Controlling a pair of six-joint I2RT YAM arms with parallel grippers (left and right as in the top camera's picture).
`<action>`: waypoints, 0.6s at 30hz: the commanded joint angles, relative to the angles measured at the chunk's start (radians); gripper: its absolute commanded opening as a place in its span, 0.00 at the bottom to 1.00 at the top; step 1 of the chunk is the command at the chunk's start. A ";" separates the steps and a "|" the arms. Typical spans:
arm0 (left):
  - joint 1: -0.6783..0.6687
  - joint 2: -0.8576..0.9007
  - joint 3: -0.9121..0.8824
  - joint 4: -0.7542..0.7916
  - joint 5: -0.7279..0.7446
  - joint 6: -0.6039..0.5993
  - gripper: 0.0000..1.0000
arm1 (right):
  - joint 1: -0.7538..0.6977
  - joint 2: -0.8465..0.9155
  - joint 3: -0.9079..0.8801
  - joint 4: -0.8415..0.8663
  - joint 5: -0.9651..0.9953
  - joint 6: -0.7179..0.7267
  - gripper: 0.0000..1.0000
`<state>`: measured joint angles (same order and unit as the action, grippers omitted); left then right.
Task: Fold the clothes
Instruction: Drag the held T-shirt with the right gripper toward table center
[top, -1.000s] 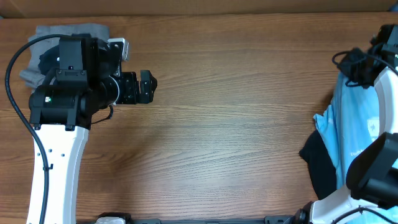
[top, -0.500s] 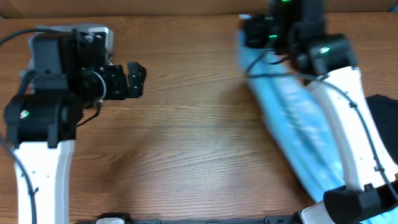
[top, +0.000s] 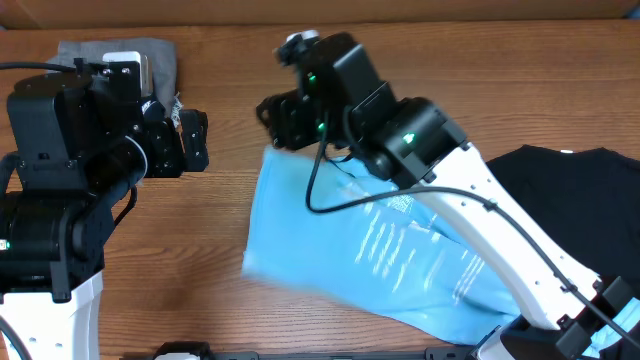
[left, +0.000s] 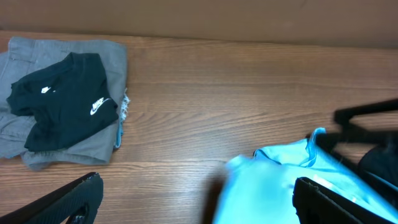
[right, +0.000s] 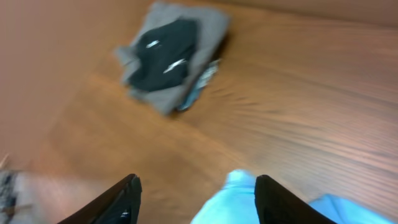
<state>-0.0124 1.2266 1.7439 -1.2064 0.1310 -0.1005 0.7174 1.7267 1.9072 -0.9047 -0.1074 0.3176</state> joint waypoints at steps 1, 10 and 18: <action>0.005 -0.005 0.022 -0.002 -0.009 0.020 1.00 | -0.092 -0.047 0.031 -0.021 0.107 0.020 0.64; -0.073 0.115 0.018 -0.056 0.095 0.079 1.00 | -0.340 -0.209 0.032 -0.086 0.106 0.043 0.66; -0.353 0.438 0.018 0.050 0.105 0.181 1.00 | -0.489 -0.348 0.032 -0.187 0.106 0.086 0.68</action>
<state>-0.2707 1.5539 1.7481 -1.1957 0.2100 0.0013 0.2527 1.4212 1.9141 -1.0676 -0.0090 0.3798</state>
